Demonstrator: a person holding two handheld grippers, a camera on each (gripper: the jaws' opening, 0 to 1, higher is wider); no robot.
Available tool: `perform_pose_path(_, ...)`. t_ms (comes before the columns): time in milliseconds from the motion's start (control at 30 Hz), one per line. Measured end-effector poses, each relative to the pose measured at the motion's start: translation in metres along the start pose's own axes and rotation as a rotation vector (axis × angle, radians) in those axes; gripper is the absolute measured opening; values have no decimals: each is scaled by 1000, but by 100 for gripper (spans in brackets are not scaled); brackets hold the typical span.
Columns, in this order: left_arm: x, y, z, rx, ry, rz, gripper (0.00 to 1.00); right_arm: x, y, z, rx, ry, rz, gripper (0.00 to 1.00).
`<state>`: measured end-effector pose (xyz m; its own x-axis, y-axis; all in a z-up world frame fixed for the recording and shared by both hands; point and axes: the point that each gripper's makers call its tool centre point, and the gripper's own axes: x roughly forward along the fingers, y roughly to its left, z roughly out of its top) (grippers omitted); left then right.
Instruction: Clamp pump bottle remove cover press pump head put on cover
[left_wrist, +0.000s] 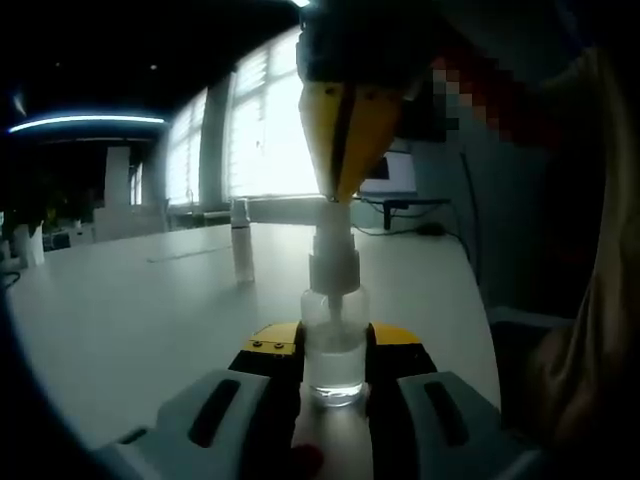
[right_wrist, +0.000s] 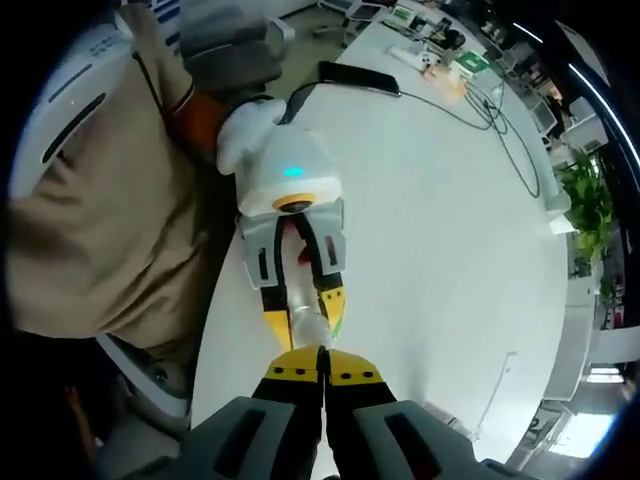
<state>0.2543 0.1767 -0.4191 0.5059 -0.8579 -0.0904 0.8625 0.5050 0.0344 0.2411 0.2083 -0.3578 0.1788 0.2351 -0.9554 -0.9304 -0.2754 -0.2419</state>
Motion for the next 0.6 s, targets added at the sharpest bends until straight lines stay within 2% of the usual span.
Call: perform_pose_path(600, 0, -2, 0, 2, 0, -1, 15, 1, 1, 0, -3, -1, 42, 0)
